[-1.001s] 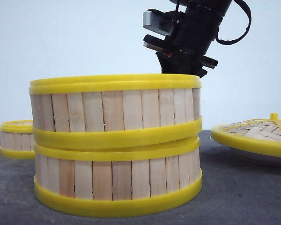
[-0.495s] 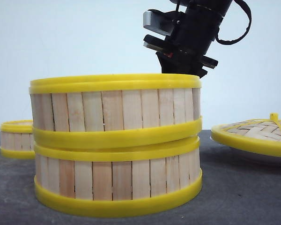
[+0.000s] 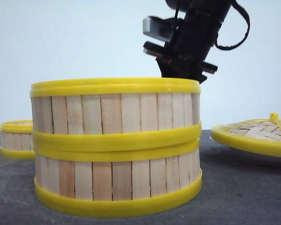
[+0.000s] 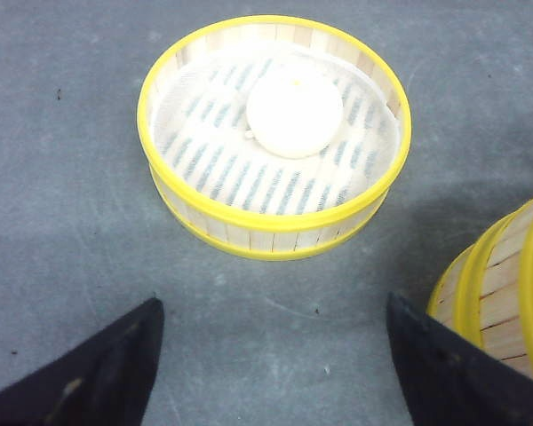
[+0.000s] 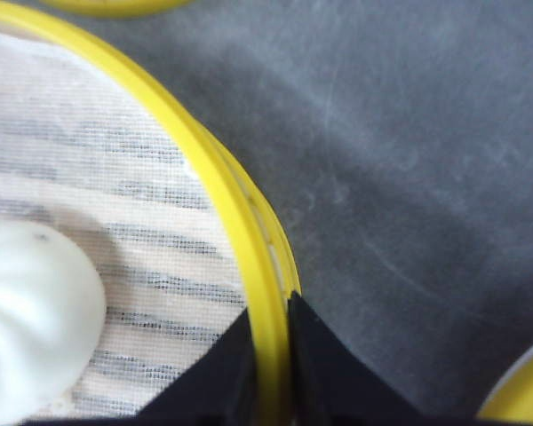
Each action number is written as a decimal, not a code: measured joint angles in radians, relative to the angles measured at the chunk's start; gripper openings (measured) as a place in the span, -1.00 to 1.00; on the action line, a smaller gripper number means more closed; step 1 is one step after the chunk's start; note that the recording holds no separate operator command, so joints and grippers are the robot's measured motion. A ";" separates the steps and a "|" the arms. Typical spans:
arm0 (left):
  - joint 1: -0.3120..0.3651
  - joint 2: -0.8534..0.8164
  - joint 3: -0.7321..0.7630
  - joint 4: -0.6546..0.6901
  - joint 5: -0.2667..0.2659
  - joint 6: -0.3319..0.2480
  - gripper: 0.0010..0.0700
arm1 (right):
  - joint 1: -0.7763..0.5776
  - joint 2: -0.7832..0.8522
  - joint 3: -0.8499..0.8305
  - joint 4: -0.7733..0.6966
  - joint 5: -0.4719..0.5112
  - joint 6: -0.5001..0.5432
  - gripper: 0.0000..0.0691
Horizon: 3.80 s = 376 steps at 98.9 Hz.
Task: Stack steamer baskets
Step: 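Open the right gripper and move the left gripper toward the single-bun basket, then grip the single-bun basket rim with the left gripper and lift, then carry the basket over the two-basket stack and lower it on top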
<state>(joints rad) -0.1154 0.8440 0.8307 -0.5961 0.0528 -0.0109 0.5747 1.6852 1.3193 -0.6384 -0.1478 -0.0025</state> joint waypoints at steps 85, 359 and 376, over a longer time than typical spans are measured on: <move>0.034 0.136 0.041 0.111 0.000 -0.001 0.34 | -0.001 -0.192 0.000 -0.114 -0.009 0.010 0.29; 0.200 1.007 0.827 -0.153 0.078 -0.003 -0.94 | -0.001 -0.710 0.000 -0.531 0.309 0.142 0.29; 0.200 1.007 0.945 -0.282 0.170 0.024 -0.94 | -0.001 -0.710 0.000 -0.525 0.309 0.142 0.29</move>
<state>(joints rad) 0.0841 1.8507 1.7760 -0.8776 0.2230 0.0128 0.5739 0.9749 1.3193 -1.1629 0.1612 0.1390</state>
